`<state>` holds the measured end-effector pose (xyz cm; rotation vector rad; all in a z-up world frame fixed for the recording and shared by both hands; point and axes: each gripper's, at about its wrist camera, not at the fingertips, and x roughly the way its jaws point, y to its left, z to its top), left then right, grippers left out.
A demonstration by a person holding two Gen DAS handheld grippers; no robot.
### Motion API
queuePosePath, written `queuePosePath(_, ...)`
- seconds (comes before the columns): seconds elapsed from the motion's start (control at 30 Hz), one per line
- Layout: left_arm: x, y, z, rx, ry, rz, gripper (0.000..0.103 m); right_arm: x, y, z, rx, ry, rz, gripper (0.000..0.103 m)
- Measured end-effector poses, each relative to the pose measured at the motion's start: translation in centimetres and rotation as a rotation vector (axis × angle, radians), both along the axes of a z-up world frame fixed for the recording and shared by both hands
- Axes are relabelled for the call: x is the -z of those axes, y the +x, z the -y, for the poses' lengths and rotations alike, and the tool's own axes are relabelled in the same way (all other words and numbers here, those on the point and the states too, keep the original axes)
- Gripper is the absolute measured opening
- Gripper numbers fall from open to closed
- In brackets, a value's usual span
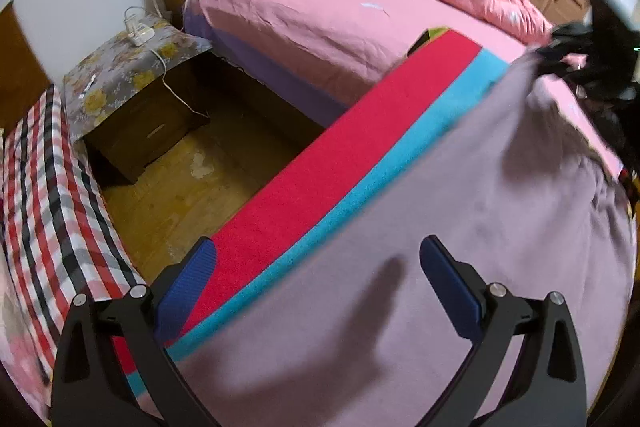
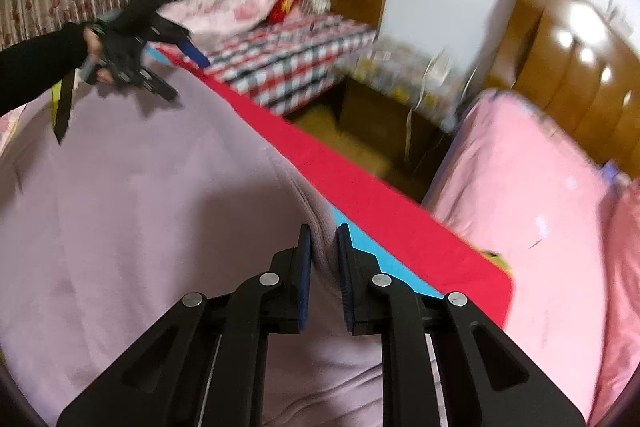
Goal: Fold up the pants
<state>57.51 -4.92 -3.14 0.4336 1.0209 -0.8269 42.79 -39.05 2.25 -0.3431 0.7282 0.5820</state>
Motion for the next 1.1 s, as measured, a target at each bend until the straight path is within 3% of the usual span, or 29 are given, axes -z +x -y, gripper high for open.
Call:
queuePosePath(0.07,0.2,-0.1,-0.4,-0.004,-0.006,-0.039,0.099,-1.0,-2.4,-0.1,0.008,0.007,0.038,0.015)
queuePosePath(0.1,0.2,-0.4,-0.8,-0.011,-0.023,-0.068,0.081,-1.5,-3.3,-0.2,0.012,0.005,0.054,0.015)
queuePosePath(0.13,0.1,-0.9,-1.2,-0.011,-0.044,-0.095,0.041,-2.0,-4.5,-0.3,0.022,0.004,0.065,0.015)
queuePosePath(0.17,-0.4,-1.8,-1.7,-0.010,-0.065,-0.115,0.022,-2.0,-4.4,-0.8,0.028,-0.004,0.070,0.015)
queuePosePath(0.2,-1.1,-2.8,-2.1,-0.017,-0.059,-0.091,0.016,-2.2,-5.0,-1.3,0.039,-0.021,0.078,0.015)
queuePosePath(0.3,-4.9,-8.1,-3.0,-0.014,-0.041,0.053,0.014,-3.4,-7.2,-2.2,0.072,-0.031,0.110,0.015)
queuePosePath(0.43,-10.4,-17.7,-3.9,0.001,-0.004,0.247,0.014,-6.1,-13.0,-2.1,0.111,0.015,0.184,0.015)
queuePosePath(0.47,-11.8,-21.7,-3.9,0.007,0.021,0.309,0.014,-6.4,-14.5,-2.2,0.117,0.020,0.197,0.015)
queuePosePath(0.57,-12.9,-29.7,-4.1,0.006,0.033,0.383,0.013,-6.3,-20.8,-2.5,0.141,0.029,0.229,0.015)
queuePosePath(0.67,-11.0,-36.9,-4.8,-0.022,0.019,0.389,0.014,-3.7,-26.0,-2.8,0.188,0.061,0.188,0.015)
queuePosePath(0.77,-6.3,-41.6,-4.8,-0.053,0.029,0.349,0.014,0.4,-30.7,-3.6,0.236,0.075,0.107,0.015)
queuePosePath(0.9,0.2,-43.3,-4.2,-0.103,0.058,0.226,0.017,5.3,-33.3,-4.4,0.324,0.068,-0.009,0.017)
queuePosePath(0.93,0.9,-43.4,-4.5,-0.136,0.015,0.238,0.020,5.8,-33.5,-4.2,0.341,0.084,-0.037,0.020)
queuePosePath(0.97,0.8,-43.5,-5.1,-0.161,-0.034,0.220,0.026,6.0,-33.8,-3.9,0.369,0.109,-0.057,0.027)
queuePosePath(1.0,0.6,-43.3,-5.7,-0.193,-0.090,0.165,0.044,5.7,-34.2,-3.6,0.401,0.145,-0.066,0.033)
queuePosePath(1.03,0.1,-43.2,-6.6,-0.235,-0.147,0.130,0.068,5.1,-34.8,-2.7,0.444,0.220,-0.072,0.055)
queuePosePath(1.07,-0.8,-43.5,-8.0,-0.286,-0.239,0.116,0.077,4.5,-35.5,-1.8,0.476,0.296,-0.058,0.076)
queuePosePath(1.1,-1.5,-43.8,-9.2,-0.316,-0.319,0.110,0.089,4.0,-36.3,-1.0,0.491,0.369,-0.037,0.079)
